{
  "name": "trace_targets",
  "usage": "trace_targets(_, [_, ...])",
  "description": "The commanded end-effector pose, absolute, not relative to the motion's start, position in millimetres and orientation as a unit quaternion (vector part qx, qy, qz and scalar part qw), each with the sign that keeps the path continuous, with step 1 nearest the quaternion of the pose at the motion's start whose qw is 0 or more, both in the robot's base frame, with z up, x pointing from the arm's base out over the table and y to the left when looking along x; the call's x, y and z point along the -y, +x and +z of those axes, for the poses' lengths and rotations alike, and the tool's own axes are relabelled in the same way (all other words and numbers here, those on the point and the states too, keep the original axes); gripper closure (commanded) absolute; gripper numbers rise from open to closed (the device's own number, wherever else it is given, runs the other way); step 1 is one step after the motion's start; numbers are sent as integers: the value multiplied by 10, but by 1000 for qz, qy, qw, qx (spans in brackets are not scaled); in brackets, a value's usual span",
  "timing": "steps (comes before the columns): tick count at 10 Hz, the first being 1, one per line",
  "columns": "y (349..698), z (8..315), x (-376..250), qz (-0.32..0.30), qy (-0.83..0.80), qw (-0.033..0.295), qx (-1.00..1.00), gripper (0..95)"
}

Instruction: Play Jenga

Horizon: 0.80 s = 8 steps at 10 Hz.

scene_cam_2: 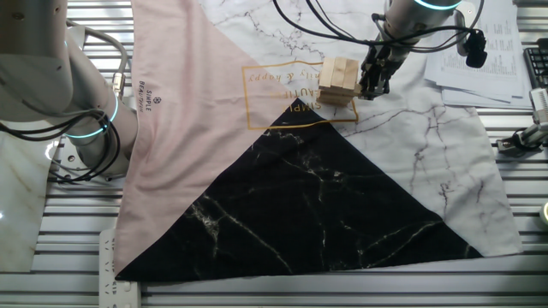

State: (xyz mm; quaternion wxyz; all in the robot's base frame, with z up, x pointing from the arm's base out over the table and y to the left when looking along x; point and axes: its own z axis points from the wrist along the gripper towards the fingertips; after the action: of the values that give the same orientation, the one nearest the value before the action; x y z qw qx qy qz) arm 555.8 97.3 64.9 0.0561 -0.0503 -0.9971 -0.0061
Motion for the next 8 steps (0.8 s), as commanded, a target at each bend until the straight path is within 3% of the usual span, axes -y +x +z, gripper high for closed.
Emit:
trace_targets(1, [5563, 636, -967, -5, -51, 56, 997, 950])
trace_targets(8, [5585, 592, -941, -1, -52, 55, 997, 950])
